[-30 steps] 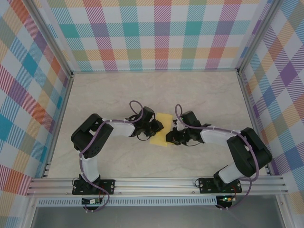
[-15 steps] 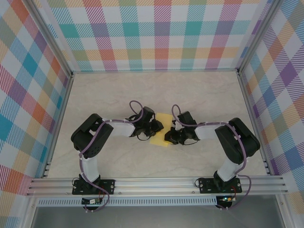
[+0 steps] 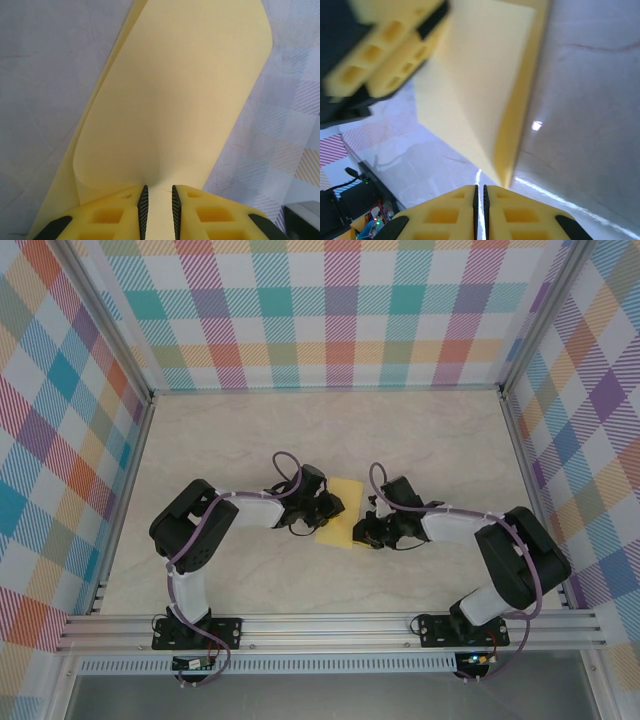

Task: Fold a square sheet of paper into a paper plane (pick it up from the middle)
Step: Fold the triangle a second time at the center of the table.

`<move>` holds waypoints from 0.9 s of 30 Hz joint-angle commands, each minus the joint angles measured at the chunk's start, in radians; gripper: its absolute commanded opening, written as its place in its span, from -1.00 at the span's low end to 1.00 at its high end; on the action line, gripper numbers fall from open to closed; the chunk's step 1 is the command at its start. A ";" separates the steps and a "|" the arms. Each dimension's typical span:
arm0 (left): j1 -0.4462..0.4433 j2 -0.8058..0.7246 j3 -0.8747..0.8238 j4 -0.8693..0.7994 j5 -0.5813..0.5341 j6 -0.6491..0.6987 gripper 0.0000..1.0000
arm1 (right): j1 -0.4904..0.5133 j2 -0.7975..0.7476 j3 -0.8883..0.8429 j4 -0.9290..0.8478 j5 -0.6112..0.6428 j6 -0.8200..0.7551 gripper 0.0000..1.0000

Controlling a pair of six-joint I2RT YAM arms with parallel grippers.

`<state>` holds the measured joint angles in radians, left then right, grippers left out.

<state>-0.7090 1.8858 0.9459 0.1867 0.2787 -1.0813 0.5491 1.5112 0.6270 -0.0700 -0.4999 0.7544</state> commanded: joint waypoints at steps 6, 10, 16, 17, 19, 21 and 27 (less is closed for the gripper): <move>-0.009 0.039 -0.010 -0.079 -0.010 0.008 -0.53 | -0.002 0.067 0.076 0.093 -0.095 0.036 -0.71; -0.009 0.036 -0.008 -0.085 -0.012 0.011 -0.53 | -0.001 0.135 0.093 0.148 -0.133 0.059 -0.69; -0.009 0.033 -0.011 -0.087 -0.015 0.012 -0.53 | 0.007 0.174 0.102 0.113 -0.122 0.035 -0.66; -0.008 0.033 -0.010 -0.087 -0.016 0.012 -0.53 | 0.008 0.180 0.097 0.114 -0.125 0.031 -0.66; -0.008 0.032 -0.012 -0.088 -0.015 0.012 -0.53 | 0.010 0.185 0.080 0.116 -0.126 0.026 -0.65; -0.008 0.030 -0.011 -0.090 -0.015 0.013 -0.53 | 0.011 0.183 0.074 0.110 -0.125 0.018 -0.64; -0.008 0.017 -0.011 -0.091 -0.016 0.022 -0.52 | 0.011 0.217 0.029 0.055 -0.038 -0.024 -0.67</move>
<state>-0.7090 1.8858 0.9466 0.1864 0.2790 -1.0805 0.5545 1.7020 0.6956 0.0292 -0.5819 0.7696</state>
